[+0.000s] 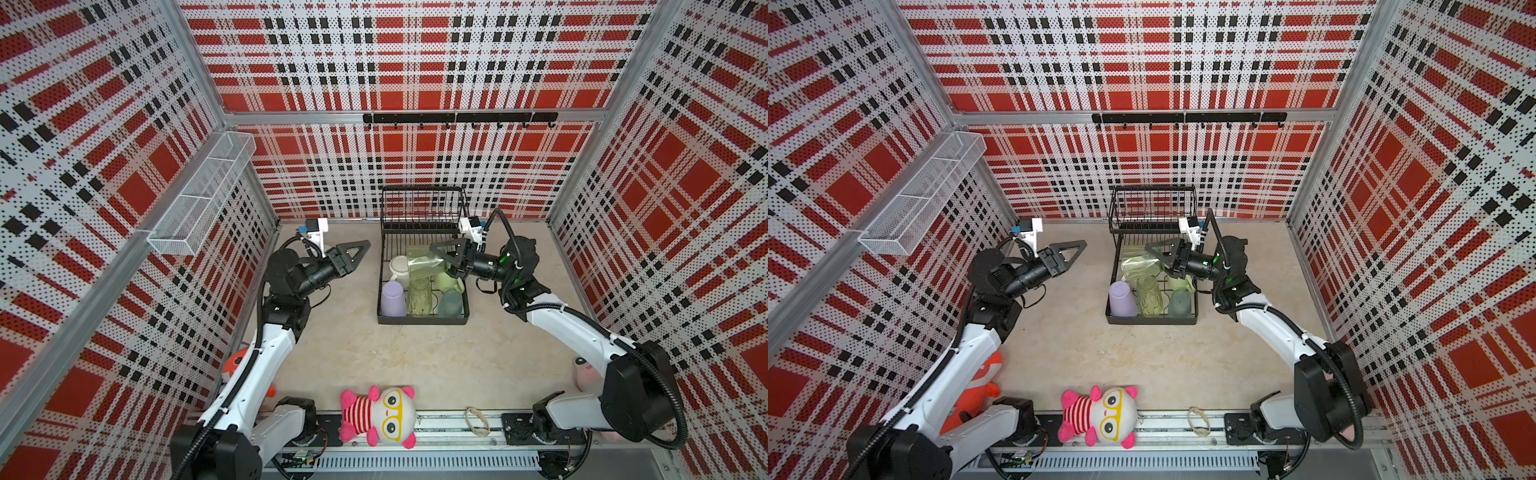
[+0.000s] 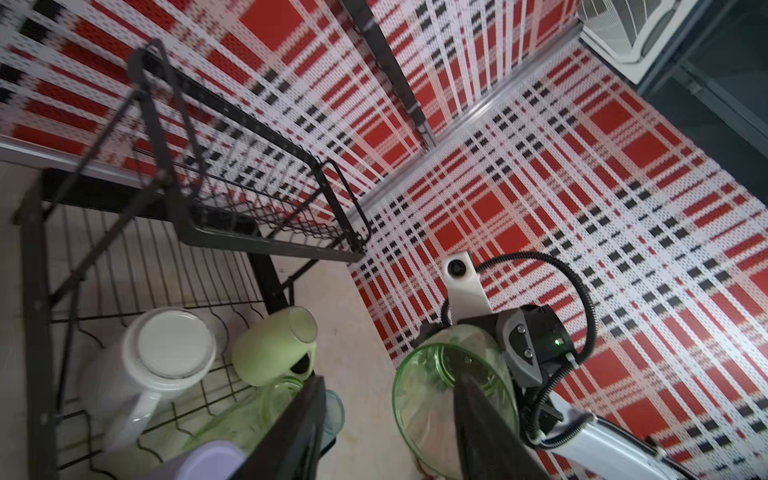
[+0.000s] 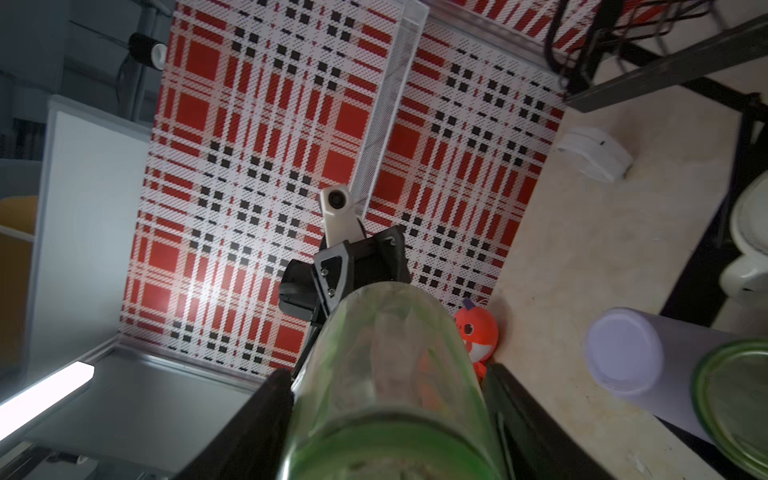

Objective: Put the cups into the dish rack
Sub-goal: 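Open the left gripper and withdraw it while the right gripper holds the glass, then lower the green glass upside down into the rack with the right gripper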

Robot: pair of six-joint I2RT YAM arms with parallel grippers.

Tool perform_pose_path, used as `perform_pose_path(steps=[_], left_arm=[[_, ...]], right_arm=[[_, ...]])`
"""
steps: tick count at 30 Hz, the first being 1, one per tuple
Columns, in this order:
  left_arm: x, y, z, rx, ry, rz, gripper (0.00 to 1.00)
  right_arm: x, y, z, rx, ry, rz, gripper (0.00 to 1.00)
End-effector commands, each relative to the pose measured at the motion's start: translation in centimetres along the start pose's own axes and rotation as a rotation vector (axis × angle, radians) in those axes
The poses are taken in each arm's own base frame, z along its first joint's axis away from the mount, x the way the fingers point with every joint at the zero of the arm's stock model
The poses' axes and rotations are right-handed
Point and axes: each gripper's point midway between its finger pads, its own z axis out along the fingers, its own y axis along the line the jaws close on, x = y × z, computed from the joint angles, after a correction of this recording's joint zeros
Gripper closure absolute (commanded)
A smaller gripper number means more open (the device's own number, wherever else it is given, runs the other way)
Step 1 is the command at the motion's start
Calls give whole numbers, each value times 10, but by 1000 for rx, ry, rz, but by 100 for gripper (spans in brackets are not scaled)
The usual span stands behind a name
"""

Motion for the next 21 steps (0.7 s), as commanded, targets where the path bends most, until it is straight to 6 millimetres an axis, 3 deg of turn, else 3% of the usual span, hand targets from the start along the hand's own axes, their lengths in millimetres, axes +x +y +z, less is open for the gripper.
perform_pose_path(steps=[1, 7, 11, 21], left_arm=[[-2, 13, -7, -46, -28, 7, 47], [11, 39, -8, -135, -8, 26, 48], [21, 56, -6, -227, 7, 82, 48], [71, 96, 16, -349, 160, 149, 50]], right_arm=[[-15, -18, -8, 212, -39, -141, 28], [-42, -53, -12, 489, -74, -258, 28], [-49, -67, -4, 574, -74, -297, 28], [-55, -101, 14, 757, -62, -388, 29]])
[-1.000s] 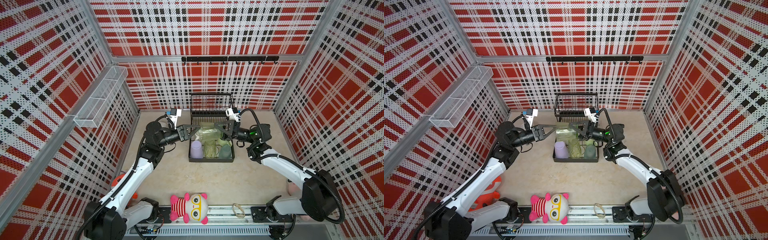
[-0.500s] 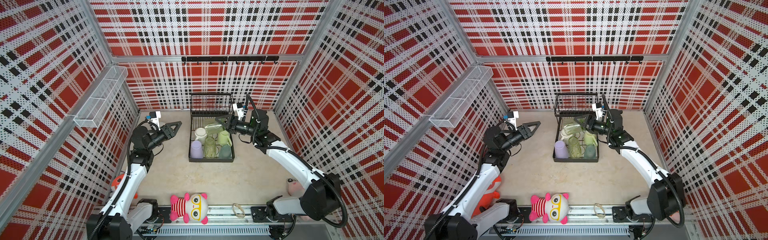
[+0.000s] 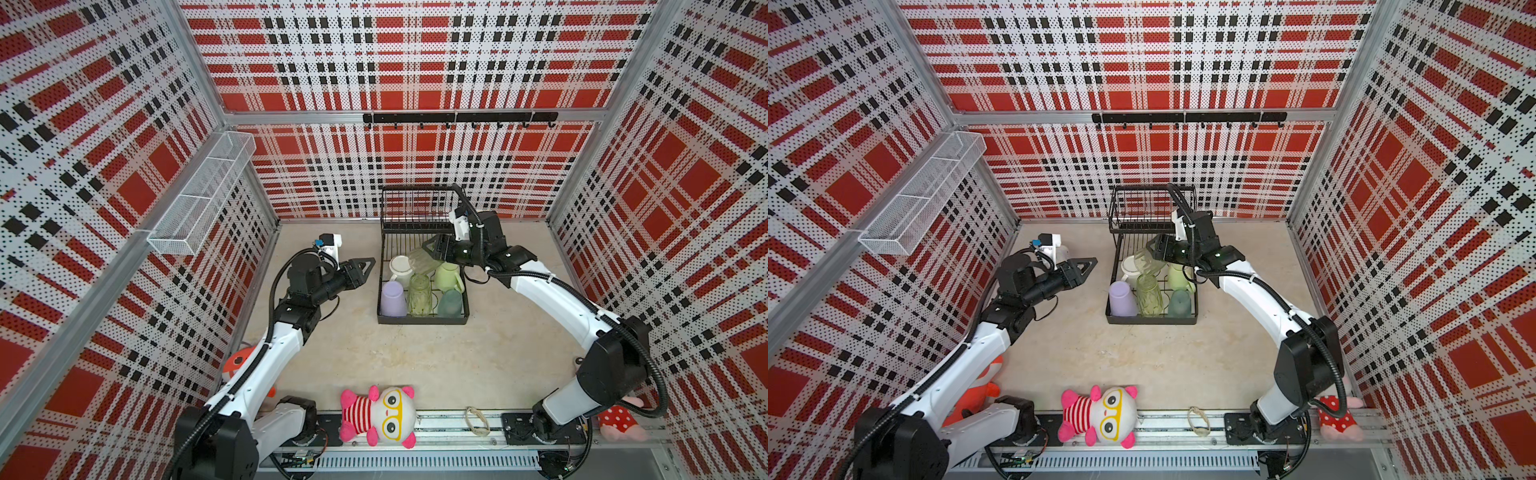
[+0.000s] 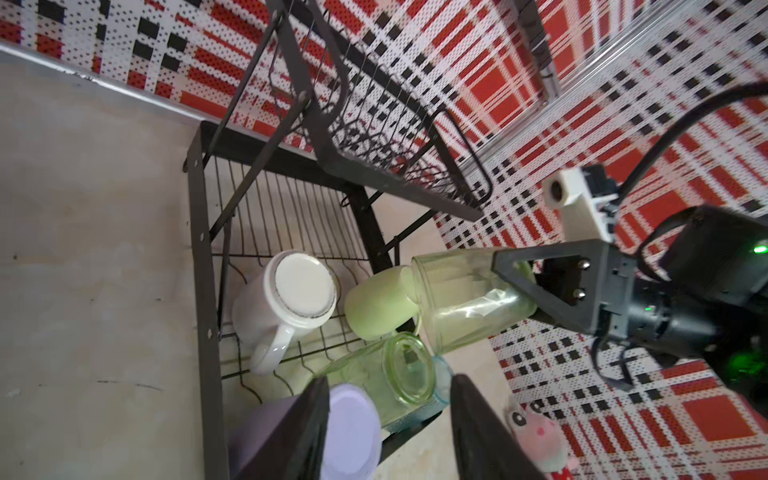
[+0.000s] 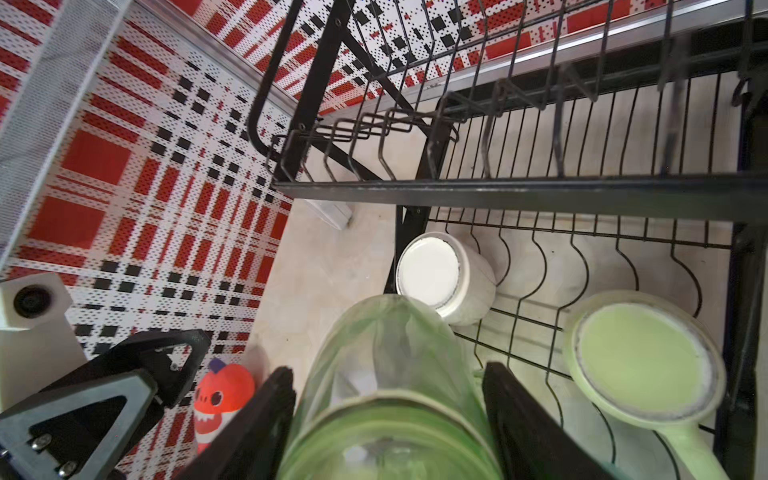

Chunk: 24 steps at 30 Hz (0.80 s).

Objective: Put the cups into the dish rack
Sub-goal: 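Lower the green glass upside down into the rack with the right gripper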

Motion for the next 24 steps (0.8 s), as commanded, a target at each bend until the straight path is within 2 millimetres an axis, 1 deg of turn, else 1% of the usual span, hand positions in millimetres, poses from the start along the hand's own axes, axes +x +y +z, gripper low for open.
perform_pose_path(steps=[1, 2, 3, 4, 9, 12, 17, 24], left_arm=[[16, 21, 8, -81, 41, 51, 50], [18, 24, 10, -91, 47, 51, 50], [27, 18, 15, -76, 71, 61, 50], [31, 18, 19, -78, 82, 65, 50], [51, 19, 34, -83, 134, 82, 50], [60, 22, 42, -87, 165, 86, 50], [60, 26, 46, -94, 174, 98, 50], [55, 32, 44, -112, 172, 105, 50]], right_arm=[[-12, -2, 3, 64, -38, -61, 29], [-13, -2, 4, 67, -39, -65, 29], [-14, -1, 6, 68, -39, -67, 29], [-15, -2, 8, 73, -43, -69, 29], [-23, -4, 11, 98, -61, -83, 30], [-25, -8, 15, 122, -66, -92, 30], [-23, -17, 27, 206, -71, -174, 30], [-12, -30, 43, 269, -55, -215, 30]])
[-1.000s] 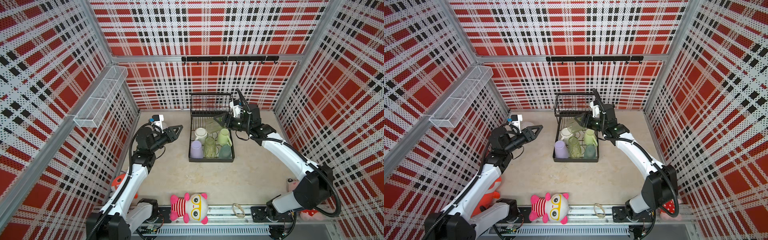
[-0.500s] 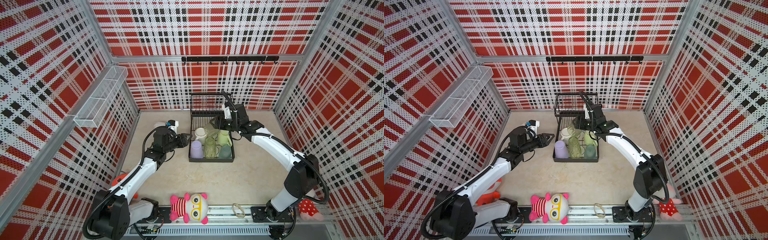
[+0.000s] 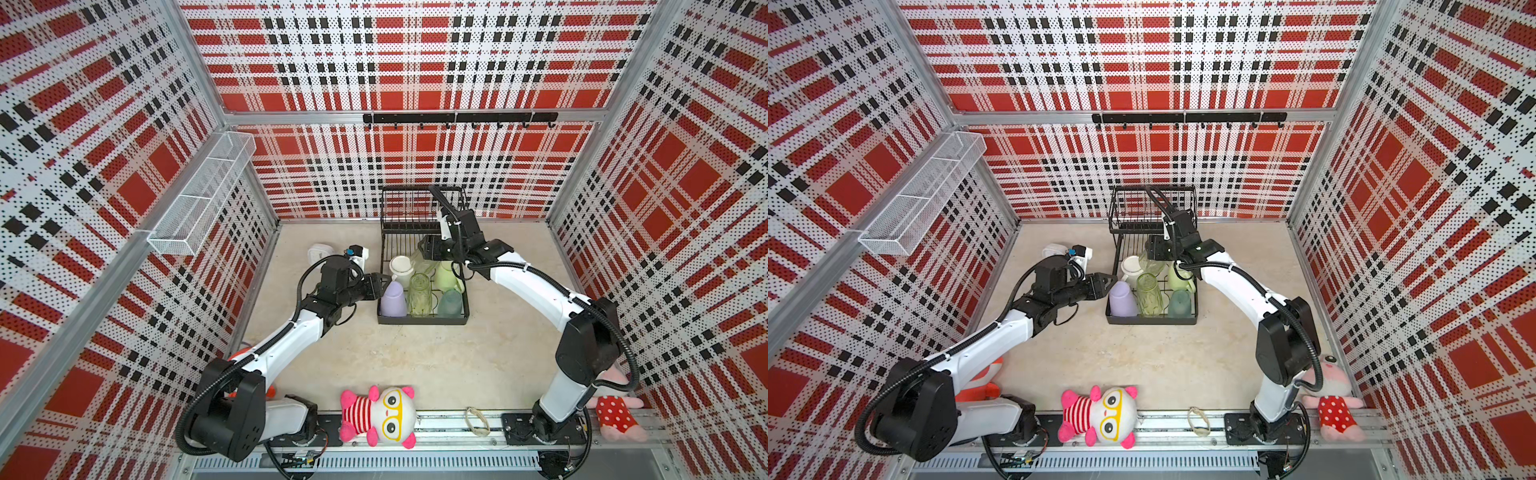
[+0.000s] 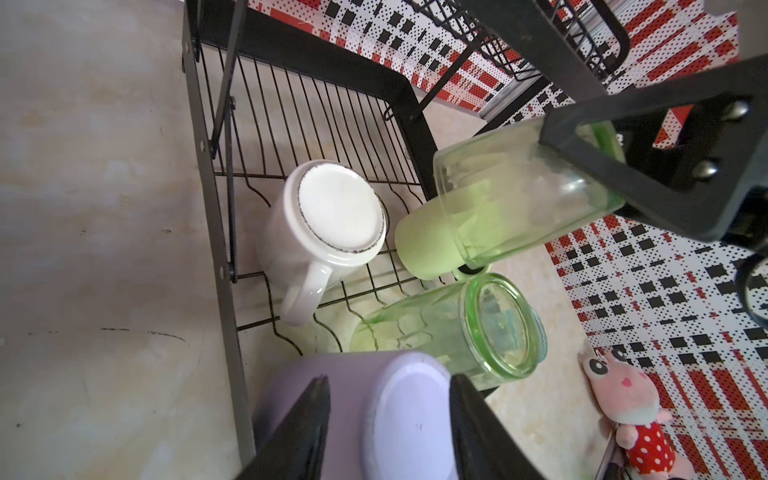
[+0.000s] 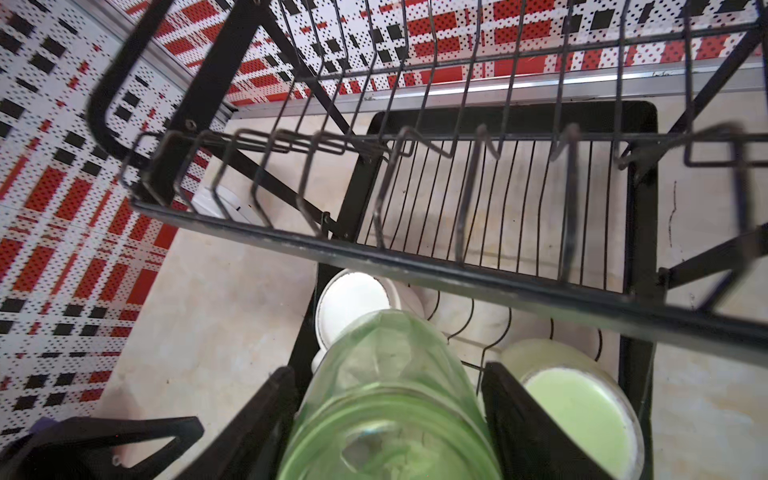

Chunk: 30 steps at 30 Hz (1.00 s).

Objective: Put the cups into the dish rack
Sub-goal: 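Lower the green glass upside down into the rack with the right gripper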

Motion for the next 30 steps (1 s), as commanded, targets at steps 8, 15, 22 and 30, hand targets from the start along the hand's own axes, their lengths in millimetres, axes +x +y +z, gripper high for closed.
perform_pose_path(steps=[8, 15, 22, 30], left_arm=[[-4, 7, -1, -14, -2, 16, 50], [-5, 11, -4, -22, -3, 11, 50], [-4, 12, -3, -16, 1, 10, 50], [-2, 13, -2, -18, 7, 3, 50]], right_arm=[[13, -11, 15, 80, 8, -62, 30], [35, -21, 23, 107, 68, -89, 30], [48, -20, 36, 110, 112, -114, 30], [58, -17, 46, 140, 124, -156, 29]])
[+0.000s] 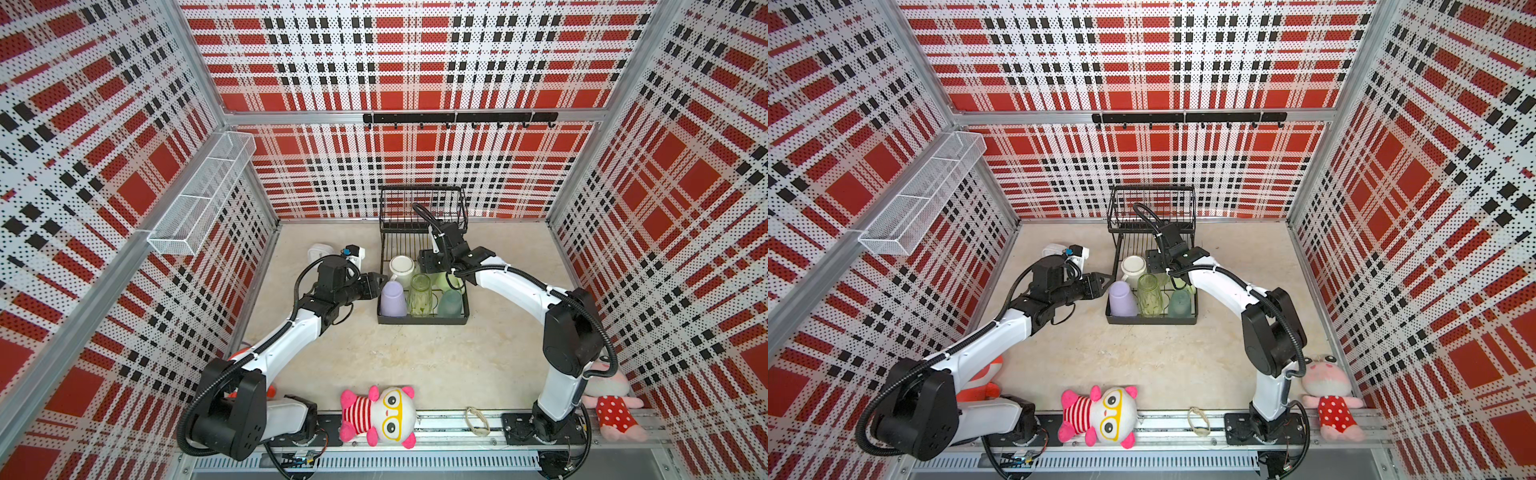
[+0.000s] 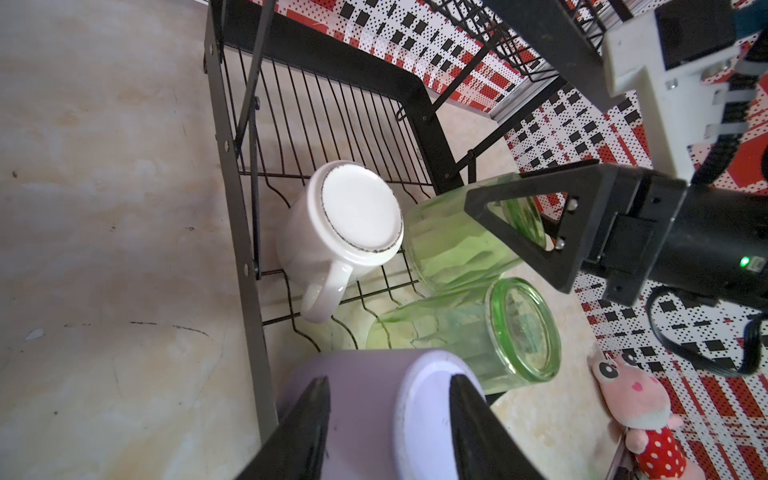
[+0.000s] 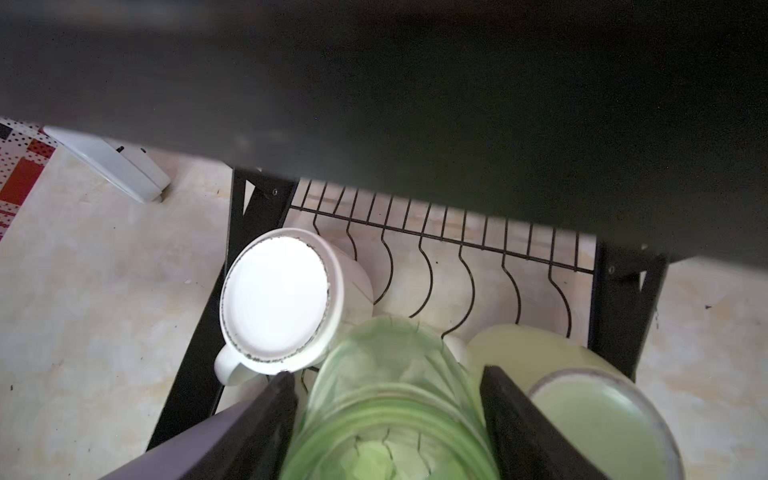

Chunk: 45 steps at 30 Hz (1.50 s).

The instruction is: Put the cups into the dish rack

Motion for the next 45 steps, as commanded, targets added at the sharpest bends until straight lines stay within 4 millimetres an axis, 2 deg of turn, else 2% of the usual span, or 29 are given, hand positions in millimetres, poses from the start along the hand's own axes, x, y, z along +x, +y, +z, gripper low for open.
perform_pose_path(steps=[1, 7, 15, 20, 26, 34, 40, 42, 43, 44, 45], left_arm=[[0, 2, 1, 1, 6, 8, 50], [0, 3, 2, 0, 7, 7, 50], [-4, 1, 1, 3, -3, 9, 50], [-5, 0, 1, 6, -5, 11, 50], [-7, -1, -2, 4, -9, 14, 50], [-37, 0, -28, -36, -102, 34, 48], [-72, 36, -69, -245, -273, 27, 46], [-82, 47, -83, -347, -334, 42, 43], [-85, 52, -90, -398, -365, 45, 41], [-88, 57, -97, -453, -393, 62, 33], [-90, 60, -101, -482, -415, 69, 18]], right_arm=[[14, 6, 14, 15, 43, -51, 29], [18, 9, 14, 32, 43, -71, 26], [13, 13, 3, 20, 0, -64, 25], [17, 11, 5, 26, 9, -63, 25], [6, 14, -9, 14, -20, -56, 25], [-27, 18, -61, -15, -140, -45, 22], [-47, 5, -114, 10, -274, -38, 19], [-53, -6, -137, 43, -343, -32, 13], [-54, -14, -147, 73, -379, -28, 6], [-54, -24, -157, 108, -421, -25, 0], [-53, -34, -166, 138, -456, -18, 0]])
